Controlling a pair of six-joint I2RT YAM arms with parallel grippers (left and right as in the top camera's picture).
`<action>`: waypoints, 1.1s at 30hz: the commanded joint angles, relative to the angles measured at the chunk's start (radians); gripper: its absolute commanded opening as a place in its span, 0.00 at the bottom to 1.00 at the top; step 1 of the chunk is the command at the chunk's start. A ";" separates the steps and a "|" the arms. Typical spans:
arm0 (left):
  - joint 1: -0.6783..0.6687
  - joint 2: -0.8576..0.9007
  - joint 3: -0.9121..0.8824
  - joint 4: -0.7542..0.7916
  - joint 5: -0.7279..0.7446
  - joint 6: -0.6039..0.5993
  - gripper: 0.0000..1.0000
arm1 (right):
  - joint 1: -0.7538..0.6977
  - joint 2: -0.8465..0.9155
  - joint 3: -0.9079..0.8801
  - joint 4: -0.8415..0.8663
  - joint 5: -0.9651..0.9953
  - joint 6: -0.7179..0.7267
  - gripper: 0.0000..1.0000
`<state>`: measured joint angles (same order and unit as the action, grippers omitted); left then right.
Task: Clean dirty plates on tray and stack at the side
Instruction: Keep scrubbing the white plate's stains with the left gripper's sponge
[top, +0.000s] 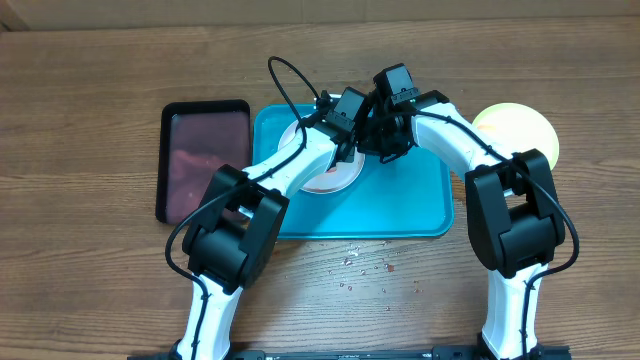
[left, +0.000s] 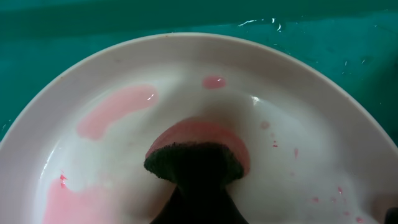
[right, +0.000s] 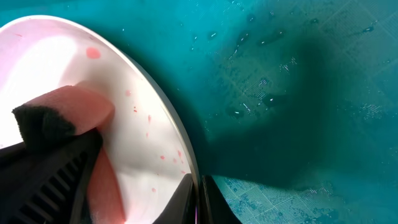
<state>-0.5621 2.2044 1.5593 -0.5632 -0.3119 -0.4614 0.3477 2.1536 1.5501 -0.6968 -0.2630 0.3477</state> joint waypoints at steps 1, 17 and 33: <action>0.024 0.130 -0.065 -0.050 0.053 0.012 0.04 | 0.003 0.000 0.006 0.011 -0.019 0.023 0.04; 0.177 0.129 -0.065 -0.230 -0.027 0.014 0.04 | 0.003 0.000 0.006 0.013 -0.019 0.023 0.04; 0.026 0.129 -0.064 -0.186 0.127 0.126 0.04 | 0.003 0.000 0.006 0.016 -0.019 0.023 0.04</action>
<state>-0.5011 2.2032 1.5757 -0.7544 -0.4122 -0.3794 0.3599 2.1540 1.5501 -0.6899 -0.2882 0.3595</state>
